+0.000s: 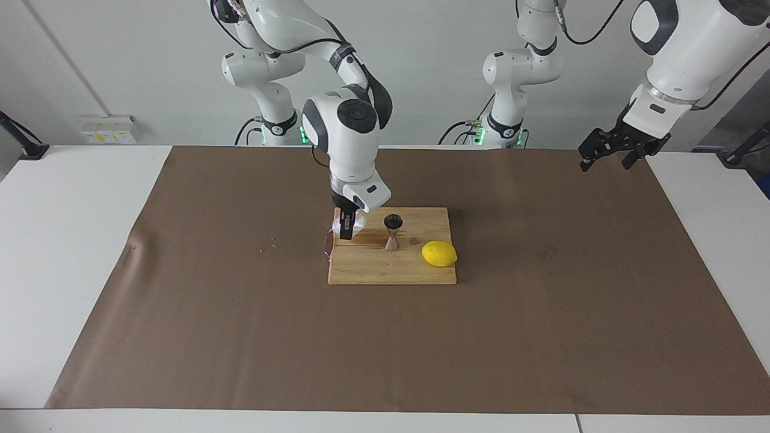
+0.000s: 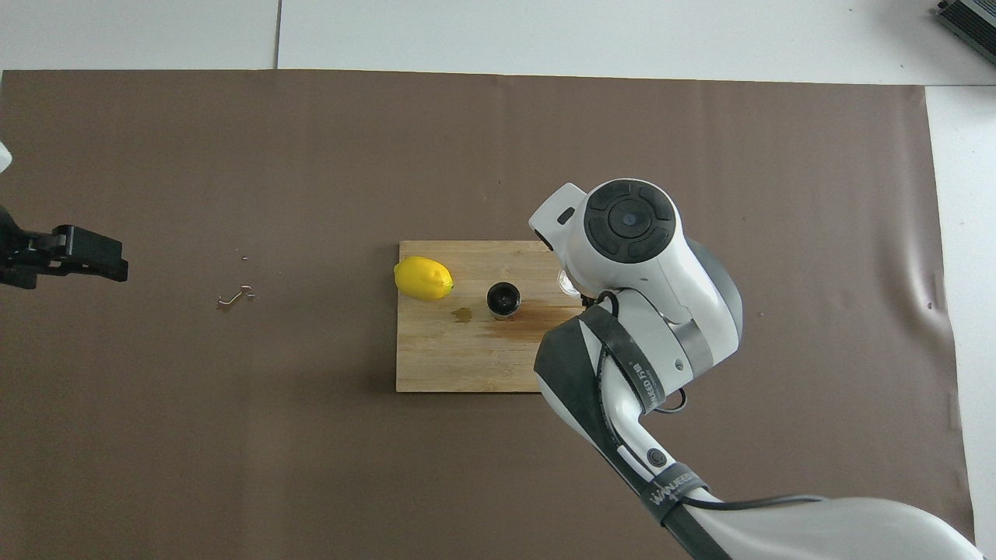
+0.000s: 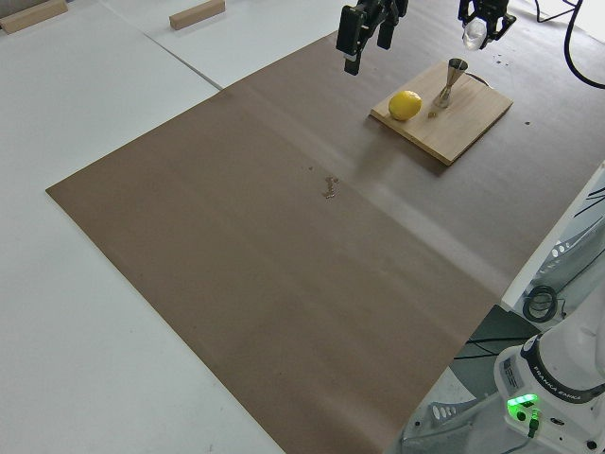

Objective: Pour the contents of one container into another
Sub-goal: 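Turn the white cup upright and carry it off the board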

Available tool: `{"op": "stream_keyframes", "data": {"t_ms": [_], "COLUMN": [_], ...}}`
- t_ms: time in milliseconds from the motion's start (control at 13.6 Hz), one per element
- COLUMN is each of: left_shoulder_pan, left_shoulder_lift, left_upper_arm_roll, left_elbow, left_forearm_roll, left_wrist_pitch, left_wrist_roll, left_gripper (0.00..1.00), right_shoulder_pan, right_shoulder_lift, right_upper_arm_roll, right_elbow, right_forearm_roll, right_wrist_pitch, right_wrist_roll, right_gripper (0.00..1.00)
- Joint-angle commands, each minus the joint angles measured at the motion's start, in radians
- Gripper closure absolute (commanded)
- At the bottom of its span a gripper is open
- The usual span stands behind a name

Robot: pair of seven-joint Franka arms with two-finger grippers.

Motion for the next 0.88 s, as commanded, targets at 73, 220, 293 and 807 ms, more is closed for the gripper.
{"op": "stream_keyframes", "data": {"t_ms": [73, 220, 293, 807], "left_shoulder_pan": [-0.013, -0.013, -0.013, -0.013], "left_shoulder_lift": [-0.004, -0.004, -0.004, -0.005], "left_upper_arm_roll": [0.011, 0.010, 0.010, 0.010], "left_elbow": [-0.014, -0.013, -0.013, -0.013], "left_forearm_roll": [-0.006, -0.006, -0.006, -0.006], "left_wrist_pitch": [0.019, 0.019, 0.019, 0.019], "left_wrist_roll": [0.007, 0.009, 0.009, 0.007], "left_gripper": [0.00, 0.00, 0.00, 0.00], "right_shoulder_pan": [-0.116, -0.166, -0.189, -0.347], "right_shoulder_lift": [-0.062, -0.078, -0.084, -0.099], "right_upper_arm_roll": [0.014, 0.014, 0.014, 0.014], "right_elbow": [-0.152, -0.212, -0.241, -0.388], "right_forearm_roll": [0.117, 0.186, 0.215, 0.315], "right_wrist_pitch": [0.119, 0.168, 0.194, 0.263], "right_wrist_roll": [-0.178, -0.284, -0.324, -0.580], "right_gripper": [0.79, 0.79, 0.78, 0.79]}}
